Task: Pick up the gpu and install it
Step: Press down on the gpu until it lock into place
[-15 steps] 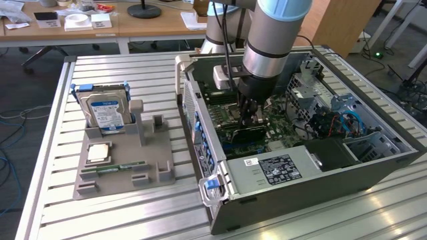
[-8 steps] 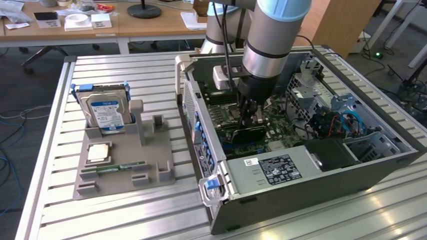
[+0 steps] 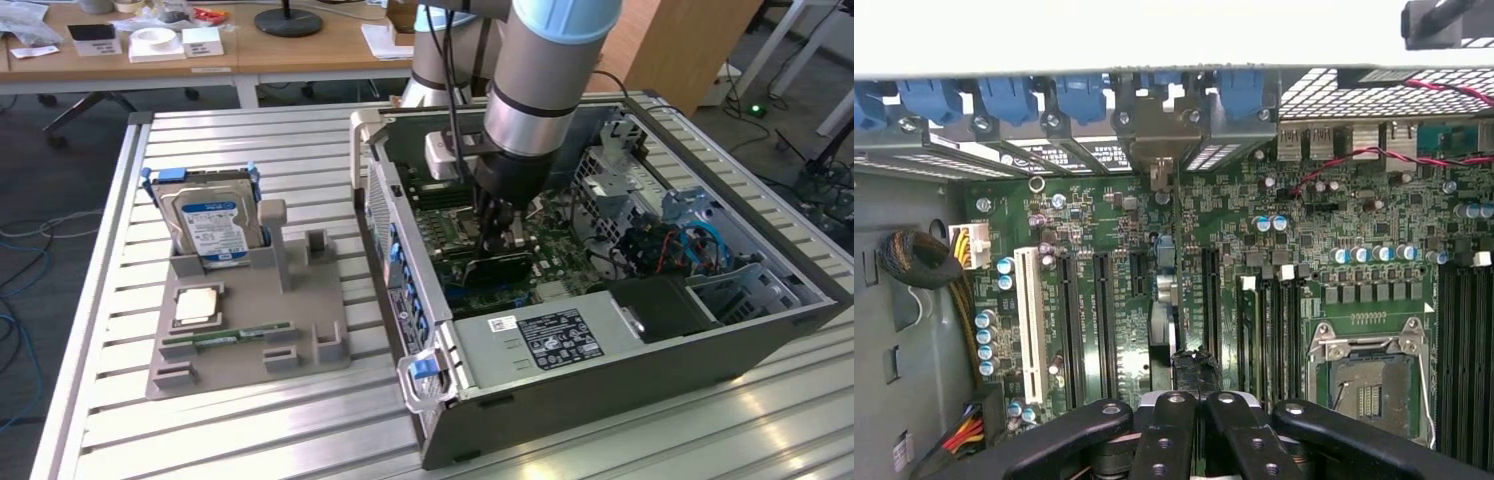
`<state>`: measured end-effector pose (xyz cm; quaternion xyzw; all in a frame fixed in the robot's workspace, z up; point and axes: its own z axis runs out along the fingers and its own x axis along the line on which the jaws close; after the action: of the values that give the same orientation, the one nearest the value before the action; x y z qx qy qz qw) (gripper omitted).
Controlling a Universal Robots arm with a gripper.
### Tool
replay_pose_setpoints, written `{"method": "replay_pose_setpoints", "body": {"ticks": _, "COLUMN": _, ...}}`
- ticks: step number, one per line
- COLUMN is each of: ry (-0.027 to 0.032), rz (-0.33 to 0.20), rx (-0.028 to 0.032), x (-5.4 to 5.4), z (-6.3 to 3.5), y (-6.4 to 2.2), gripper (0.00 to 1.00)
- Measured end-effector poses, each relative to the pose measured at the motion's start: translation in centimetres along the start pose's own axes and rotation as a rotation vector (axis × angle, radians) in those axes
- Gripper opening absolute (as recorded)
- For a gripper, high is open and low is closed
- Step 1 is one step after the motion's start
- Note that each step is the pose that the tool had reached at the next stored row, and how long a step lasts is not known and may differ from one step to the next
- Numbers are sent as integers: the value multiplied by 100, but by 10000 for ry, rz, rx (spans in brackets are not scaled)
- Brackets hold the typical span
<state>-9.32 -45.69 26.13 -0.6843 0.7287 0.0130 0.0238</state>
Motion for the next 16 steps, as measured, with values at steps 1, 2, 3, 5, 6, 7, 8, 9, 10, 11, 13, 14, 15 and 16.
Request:
{"method": "replay_pose_setpoints", "body": {"ticks": 1, "ry": 1, "rz": -1, "rx": -2, "x": 0, "z": 1, "y": 3, "gripper": 11}}
{"method": "replay_pose_setpoints", "body": {"ticks": 2, "ry": 2, "rz": -2, "rx": -3, "x": 0, "z": 1, "y": 3, "gripper": 11}}
{"method": "replay_pose_setpoints", "body": {"ticks": 3, "ry": 2, "rz": -2, "rx": -4, "x": 1, "z": 1, "y": 4, "gripper": 11}}
{"method": "replay_pose_setpoints", "body": {"ticks": 5, "ry": 0, "rz": -2, "rx": -2, "x": 1, "z": 3, "y": 4, "gripper": 11}}
{"method": "replay_pose_setpoints", "body": {"ticks": 6, "ry": 0, "rz": -1, "rx": -1, "x": 0, "z": 3, "y": 4, "gripper": 11}}
{"method": "replay_pose_setpoints", "body": {"ticks": 7, "ry": 0, "rz": -1, "rx": 0, "x": 1, "z": 4, "y": 5, "gripper": 11}}
{"method": "replay_pose_setpoints", "body": {"ticks": 8, "ry": 2, "rz": -1, "rx": 0, "x": 1, "z": 6, "y": 8, "gripper": 11}}
{"method": "replay_pose_setpoints", "body": {"ticks": 9, "ry": 2, "rz": -2, "rx": -1, "x": 1, "z": 7, "y": 10, "gripper": 11}}
{"method": "replay_pose_setpoints", "body": {"ticks": 10, "ry": 2, "rz": -3, "rx": -2, "x": 1, "z": 7, "y": 11, "gripper": 11}}
{"method": "replay_pose_setpoints", "body": {"ticks": 11, "ry": 1, "rz": -3, "rx": -2, "x": 1, "z": 7, "y": 11, "gripper": 11}}
{"method": "replay_pose_setpoints", "body": {"ticks": 13, "ry": 0, "rz": -1, "rx": -1, "x": 1, "z": 8, "y": 12, "gripper": 11}}
{"method": "replay_pose_setpoints", "body": {"ticks": 14, "ry": -1, "rz": -1, "rx": -1, "x": 1, "z": 8, "y": 12, "gripper": 11}}
{"method": "replay_pose_setpoints", "body": {"ticks": 15, "ry": 0, "rz": -1, "rx": -1, "x": 1, "z": 10, "y": 12, "gripper": 11}}
{"method": "replay_pose_setpoints", "body": {"ticks": 16, "ry": 2, "rz": -2, "rx": -2, "x": 2, "z": 11, "y": 12, "gripper": 11}}
